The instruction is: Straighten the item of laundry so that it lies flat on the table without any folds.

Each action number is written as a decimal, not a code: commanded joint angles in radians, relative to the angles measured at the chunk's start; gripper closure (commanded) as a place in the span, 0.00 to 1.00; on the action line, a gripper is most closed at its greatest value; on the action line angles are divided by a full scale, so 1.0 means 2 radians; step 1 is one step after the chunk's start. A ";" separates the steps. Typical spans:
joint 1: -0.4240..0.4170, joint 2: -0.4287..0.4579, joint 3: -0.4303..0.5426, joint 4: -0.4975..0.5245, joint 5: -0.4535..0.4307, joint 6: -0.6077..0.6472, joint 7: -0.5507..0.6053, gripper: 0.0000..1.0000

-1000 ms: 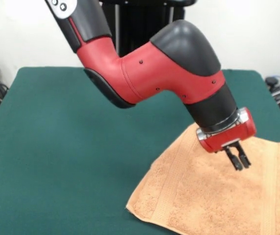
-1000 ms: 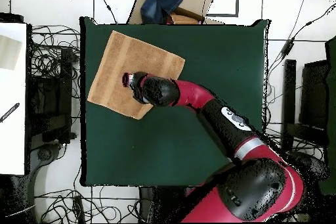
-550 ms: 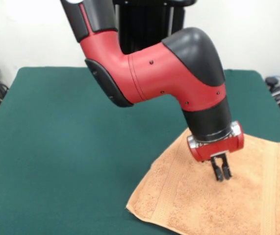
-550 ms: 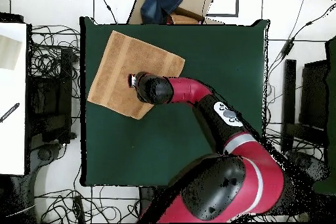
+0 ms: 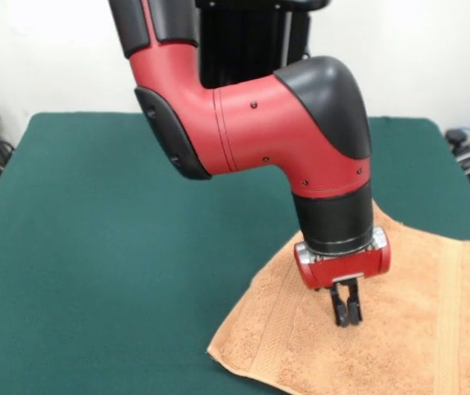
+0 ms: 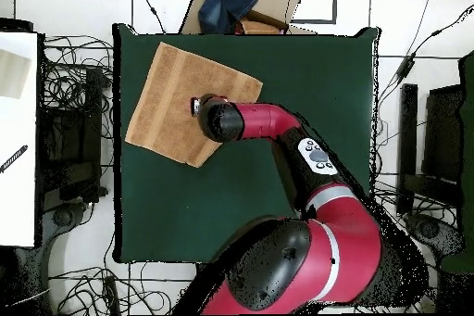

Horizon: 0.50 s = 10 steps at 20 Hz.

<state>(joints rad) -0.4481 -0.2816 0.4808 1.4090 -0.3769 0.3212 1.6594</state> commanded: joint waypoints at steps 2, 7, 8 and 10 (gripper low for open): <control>0.002 0.002 -0.063 -0.038 0.005 -0.023 0.082 1.00; -0.004 0.008 -0.059 -0.033 0.014 -0.017 0.086 1.00; -0.004 0.006 -0.059 -0.031 0.016 -0.012 0.086 1.00; -0.005 0.001 -0.060 -0.027 0.018 -0.007 0.086 1.00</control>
<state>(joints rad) -0.4462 -0.2814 0.4772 1.4079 -0.3689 0.3212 1.6594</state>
